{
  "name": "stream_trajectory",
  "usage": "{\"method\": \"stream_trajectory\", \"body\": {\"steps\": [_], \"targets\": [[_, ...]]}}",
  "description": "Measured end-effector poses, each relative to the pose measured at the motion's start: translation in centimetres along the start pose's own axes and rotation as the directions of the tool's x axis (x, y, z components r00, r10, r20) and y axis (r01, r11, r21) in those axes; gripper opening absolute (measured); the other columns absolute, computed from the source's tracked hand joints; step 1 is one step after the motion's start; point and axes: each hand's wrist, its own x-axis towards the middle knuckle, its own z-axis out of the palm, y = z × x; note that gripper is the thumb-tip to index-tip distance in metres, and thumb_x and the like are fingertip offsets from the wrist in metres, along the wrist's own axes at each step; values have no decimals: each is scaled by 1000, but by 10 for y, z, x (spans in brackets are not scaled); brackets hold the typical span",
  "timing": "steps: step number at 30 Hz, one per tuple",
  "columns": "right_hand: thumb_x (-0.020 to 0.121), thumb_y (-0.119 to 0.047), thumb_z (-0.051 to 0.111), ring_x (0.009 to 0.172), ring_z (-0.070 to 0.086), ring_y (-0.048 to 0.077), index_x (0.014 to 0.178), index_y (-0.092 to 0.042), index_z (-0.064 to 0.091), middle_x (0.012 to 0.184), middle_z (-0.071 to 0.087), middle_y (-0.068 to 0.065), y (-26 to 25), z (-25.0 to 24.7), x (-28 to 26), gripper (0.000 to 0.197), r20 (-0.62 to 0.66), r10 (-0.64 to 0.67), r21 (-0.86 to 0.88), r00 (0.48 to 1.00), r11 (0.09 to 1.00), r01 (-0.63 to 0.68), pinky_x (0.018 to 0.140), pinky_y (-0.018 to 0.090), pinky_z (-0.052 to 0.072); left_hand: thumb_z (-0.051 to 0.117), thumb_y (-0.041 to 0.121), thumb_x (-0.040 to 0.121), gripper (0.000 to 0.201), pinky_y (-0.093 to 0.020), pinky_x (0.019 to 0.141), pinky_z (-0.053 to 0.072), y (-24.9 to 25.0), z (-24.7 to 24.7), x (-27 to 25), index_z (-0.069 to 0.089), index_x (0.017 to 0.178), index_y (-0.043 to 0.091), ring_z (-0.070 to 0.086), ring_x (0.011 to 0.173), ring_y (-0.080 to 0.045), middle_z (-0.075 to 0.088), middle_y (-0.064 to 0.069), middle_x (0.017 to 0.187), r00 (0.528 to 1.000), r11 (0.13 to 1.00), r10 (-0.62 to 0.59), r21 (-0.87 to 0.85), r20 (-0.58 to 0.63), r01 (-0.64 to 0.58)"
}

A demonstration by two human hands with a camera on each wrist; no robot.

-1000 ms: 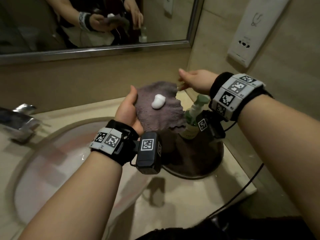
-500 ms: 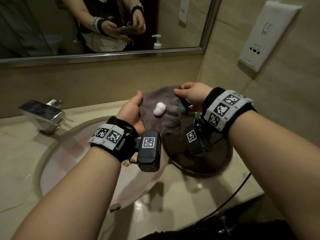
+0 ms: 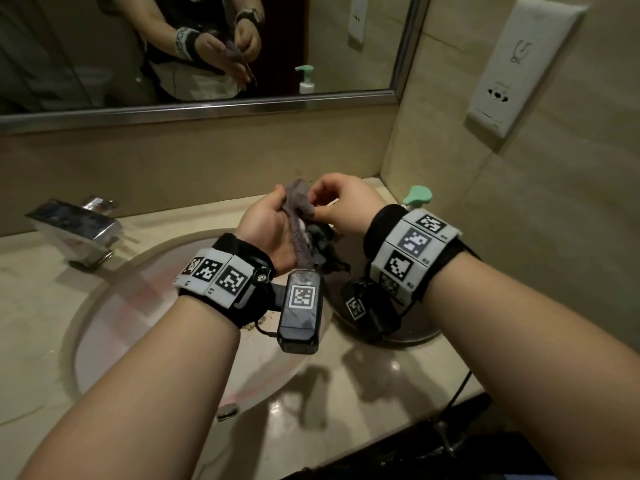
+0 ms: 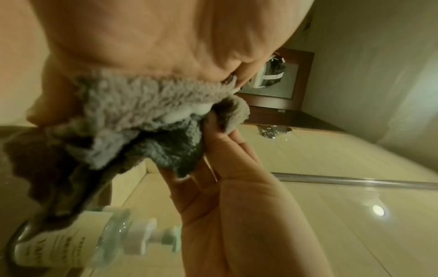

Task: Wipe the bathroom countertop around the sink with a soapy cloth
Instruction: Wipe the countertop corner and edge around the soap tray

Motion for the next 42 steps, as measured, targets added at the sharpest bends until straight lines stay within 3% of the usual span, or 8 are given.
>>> {"method": "stream_trajectory", "body": {"steps": [7,12,16,20,25,29,33,42], "targets": [[83,-5,62,85,58,19,72,-21,51,69,51,-11,-3,-16,17,23,-187,19,42,982,999,-12,87,42,54,9,49,98,56,-41,75,57,6,0,-3,54,114,19,68,84,-24,72,-8,94,994,998,64,2,83,-65],[86,-9,61,83,57,13,95,-15,60,77,55,-10,3,-17,8,10,-39,-125,-84,991,989,122,70,21,48,19,46,98,58,-53,94,41,17,3,-4,56,117,5,59,110,-34,62,-21,118,985,969,168,-192,38,-158],[86,-7,60,89,59,18,94,-20,55,91,58,-2,12,-3,0,16,133,-192,-176,972,961,213,80,28,50,22,48,98,55,-50,100,34,25,-2,2,56,105,5,52,107,-30,57,-17,109,985,968,171,-183,-33,-174],[89,-7,57,81,56,16,90,-19,50,88,56,-2,6,-2,5,13,61,-155,-79,986,984,159,67,22,48,18,50,98,59,-47,94,43,17,-3,6,55,120,10,58,108,-28,64,-15,112,994,994,108,-24,12,-108],[91,-13,57,88,54,12,108,-10,59,96,57,-3,-9,-12,19,17,-135,-119,1,984,993,120,80,24,43,22,39,101,53,-44,110,34,18,-2,9,44,139,10,47,129,-30,52,-15,137,990,987,136,89,22,-137],[90,-12,58,89,53,12,112,-8,58,97,56,-4,-12,-22,31,23,-202,-116,-9,973,993,117,85,26,45,25,32,100,46,-39,106,36,15,1,7,50,128,6,54,117,-27,58,-13,123,989,988,144,49,34,-145],[89,-8,55,87,58,17,107,-10,58,93,59,-4,-1,-18,30,18,-122,-199,-137,972,974,182,79,27,47,22,37,99,54,-45,114,26,25,-1,5,41,138,3,39,137,-28,45,-15,145,979,978,170,-140,113,-153],[91,-6,55,84,55,15,90,-25,49,88,54,-6,18,-6,14,19,223,-177,-102,958,974,204,72,25,47,23,42,99,55,-42,107,39,17,-12,8,47,132,6,58,114,-24,62,-15,112,991,967,124,-229,55,-108]]}}
